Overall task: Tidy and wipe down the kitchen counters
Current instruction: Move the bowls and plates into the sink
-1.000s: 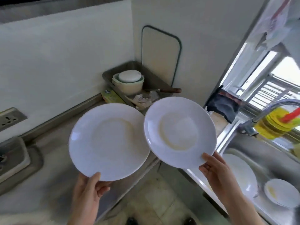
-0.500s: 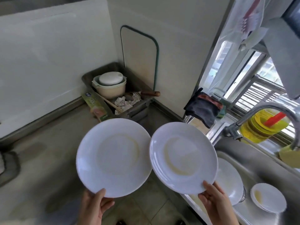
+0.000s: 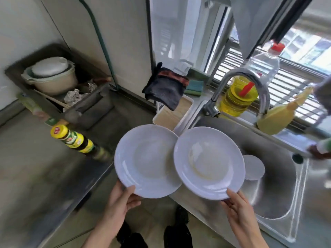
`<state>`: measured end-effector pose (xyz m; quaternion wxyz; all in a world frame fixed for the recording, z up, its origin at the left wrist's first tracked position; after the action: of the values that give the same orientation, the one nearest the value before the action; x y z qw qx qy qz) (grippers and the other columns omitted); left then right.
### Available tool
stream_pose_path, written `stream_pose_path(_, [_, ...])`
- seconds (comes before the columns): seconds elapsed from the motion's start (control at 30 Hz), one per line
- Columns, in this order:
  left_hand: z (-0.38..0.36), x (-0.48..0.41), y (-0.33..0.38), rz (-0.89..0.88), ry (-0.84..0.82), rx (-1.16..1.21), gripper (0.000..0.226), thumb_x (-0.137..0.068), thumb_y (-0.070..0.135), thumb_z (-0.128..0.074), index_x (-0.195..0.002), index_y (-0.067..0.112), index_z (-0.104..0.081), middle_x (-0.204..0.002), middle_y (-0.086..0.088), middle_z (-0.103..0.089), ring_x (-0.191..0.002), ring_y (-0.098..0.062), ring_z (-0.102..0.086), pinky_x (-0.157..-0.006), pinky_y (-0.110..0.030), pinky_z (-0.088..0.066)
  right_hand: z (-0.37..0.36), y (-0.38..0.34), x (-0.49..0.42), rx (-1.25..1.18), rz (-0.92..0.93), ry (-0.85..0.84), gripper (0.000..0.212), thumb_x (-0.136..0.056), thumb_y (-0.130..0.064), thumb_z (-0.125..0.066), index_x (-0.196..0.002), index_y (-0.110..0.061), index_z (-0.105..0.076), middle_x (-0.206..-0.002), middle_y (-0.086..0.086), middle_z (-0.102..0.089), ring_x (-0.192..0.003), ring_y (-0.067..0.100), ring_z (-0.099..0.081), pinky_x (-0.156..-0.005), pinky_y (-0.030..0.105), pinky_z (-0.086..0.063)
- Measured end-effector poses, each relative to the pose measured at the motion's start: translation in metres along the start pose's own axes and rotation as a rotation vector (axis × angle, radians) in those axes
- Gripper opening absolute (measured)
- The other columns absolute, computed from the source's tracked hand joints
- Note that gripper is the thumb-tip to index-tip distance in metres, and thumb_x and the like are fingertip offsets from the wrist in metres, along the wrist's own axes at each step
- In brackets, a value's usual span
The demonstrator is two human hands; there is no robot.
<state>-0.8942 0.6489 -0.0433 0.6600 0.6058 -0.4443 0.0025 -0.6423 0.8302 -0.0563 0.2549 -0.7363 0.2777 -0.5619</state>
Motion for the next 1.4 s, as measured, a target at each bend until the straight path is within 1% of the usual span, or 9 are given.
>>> stream_pose_path(0.1, [-0.04, -0.017, -0.012, 0.052, -0.063, -0.025, 0.038, -0.075, 0.03, -0.069, -0.109, 0.022, -0.054, -0.091, -0.008, -0.067, -0.063, -0.016, -0.065, -0.053, -0.024, -0.054, 0.028, -0.008, -0.021, 0.0, -0.006, 0.045, 0.018, -0.088, -0.002, -0.051, -0.101, -0.005, -0.063, -0.083, 0.008, -0.067, -0.07, 0.015, -0.063, -0.061, 0.022, -0.056])
stream_pose_path(0.3, [-0.081, -0.035, -0.04, 0.093, -0.018, -0.101, 0.025, -0.089, 0.014, -0.054, -0.114, 0.015, -0.05, -0.095, -0.014, -0.066, -0.063, -0.014, -0.066, -0.053, -0.022, -0.053, 0.077, -0.024, -0.079, -0.029, -0.058, 0.199, 0.017, -0.091, -0.001, -0.049, -0.093, -0.014, -0.06, -0.08, 0.005, -0.058, -0.069, 0.015, -0.053, -0.052, 0.015, -0.051])
stream_pose_path(0.47, [-0.082, -0.028, -0.05, 0.121, 0.077, -0.113, 0.019, -0.089, 0.013, -0.055, -0.106, 0.021, -0.052, -0.095, -0.011, -0.067, -0.064, -0.015, -0.067, -0.051, -0.021, -0.052, 0.099, -0.015, -0.129, 0.036, -0.084, 0.277, 0.021, -0.09, -0.001, -0.051, -0.107, -0.012, -0.057, -0.081, 0.004, -0.057, -0.067, 0.016, -0.053, -0.052, 0.016, -0.053])
stream_pose_path(0.83, [-0.087, -0.018, -0.052, 0.113, 0.146, -0.085, 0.018, -0.091, 0.01, -0.052, -0.104, 0.022, -0.052, -0.086, -0.007, -0.069, -0.061, -0.013, -0.066, -0.052, -0.022, -0.051, 0.066, 0.042, -0.194, 0.263, -0.269, 0.075, 0.023, -0.094, -0.002, -0.048, -0.114, -0.012, -0.048, -0.087, 0.008, -0.059, -0.069, 0.02, -0.056, -0.045, 0.021, -0.052])
stream_pose_path(0.97, [-0.086, -0.016, -0.053, 0.119, 0.157, -0.021, 0.017, -0.09, 0.01, -0.052, -0.104, 0.02, -0.053, -0.088, -0.007, -0.068, -0.062, -0.014, -0.067, -0.051, -0.022, -0.052, 0.071, 0.042, -0.2, 0.602, -0.362, 0.048, 0.028, -0.094, -0.026, -0.053, -0.106, -0.001, -0.053, -0.074, 0.015, -0.059, -0.056, 0.023, -0.053, -0.042, 0.023, -0.047])
stream_pose_path(1.07, [-0.091, -0.016, -0.054, 0.126, 0.122, 0.04, 0.02, -0.09, 0.008, -0.051, -0.108, 0.017, -0.052, -0.089, -0.008, -0.067, -0.061, -0.015, -0.067, -0.05, -0.021, -0.052, 0.068, 0.021, -0.192, 0.748, -0.378, -0.004, 0.028, -0.096, -0.025, -0.046, -0.102, 0.002, -0.053, -0.073, 0.016, -0.064, -0.058, 0.023, -0.054, -0.053, 0.026, -0.042])
stream_pose_path(1.23, [-0.12, -0.015, -0.055, 0.134, 0.007, 0.046, 0.041, -0.076, 0.021, -0.07, -0.112, 0.019, -0.051, -0.088, -0.005, -0.072, -0.066, -0.017, -0.068, -0.053, -0.021, -0.054, 0.031, -0.028, -0.138, 0.427, -0.235, -0.196, 0.032, -0.098, -0.034, -0.041, -0.105, -0.008, -0.058, -0.092, 0.01, -0.069, -0.075, 0.023, -0.063, -0.068, 0.03, -0.049])
stream_pose_path(1.3, [-0.133, -0.017, -0.059, 0.157, -0.042, 0.042, 0.058, -0.063, 0.033, -0.075, -0.113, 0.019, -0.052, -0.087, -0.004, -0.073, -0.067, -0.017, -0.068, -0.054, -0.021, -0.054, 0.022, -0.04, -0.116, 0.283, -0.2, -0.272, 0.022, -0.096, -0.023, -0.047, -0.108, -0.008, -0.058, -0.09, 0.011, -0.068, -0.074, 0.024, -0.064, -0.067, 0.032, -0.052])
stream_pose_path(1.4, [-0.151, -0.025, -0.065, 0.188, -0.072, -0.039, 0.038, -0.084, 0.022, -0.066, -0.118, 0.017, -0.05, -0.09, -0.004, -0.072, -0.072, -0.017, -0.069, -0.057, -0.023, -0.053, 0.034, -0.047, -0.107, 0.281, -0.117, -0.174, 0.02, -0.089, 0.001, -0.052, -0.105, -0.01, -0.057, -0.085, 0.009, -0.068, -0.076, 0.025, -0.064, -0.066, 0.031, -0.056])
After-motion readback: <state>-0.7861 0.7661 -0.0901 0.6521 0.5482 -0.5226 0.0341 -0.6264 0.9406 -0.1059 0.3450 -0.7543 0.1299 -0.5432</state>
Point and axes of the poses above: each hand's wrist, its own x-axis away from the middle knuckle, its own z-axis out of the back of the hand, y = z × x, the point moved 3 cm from there along -x, towards the middle knuckle
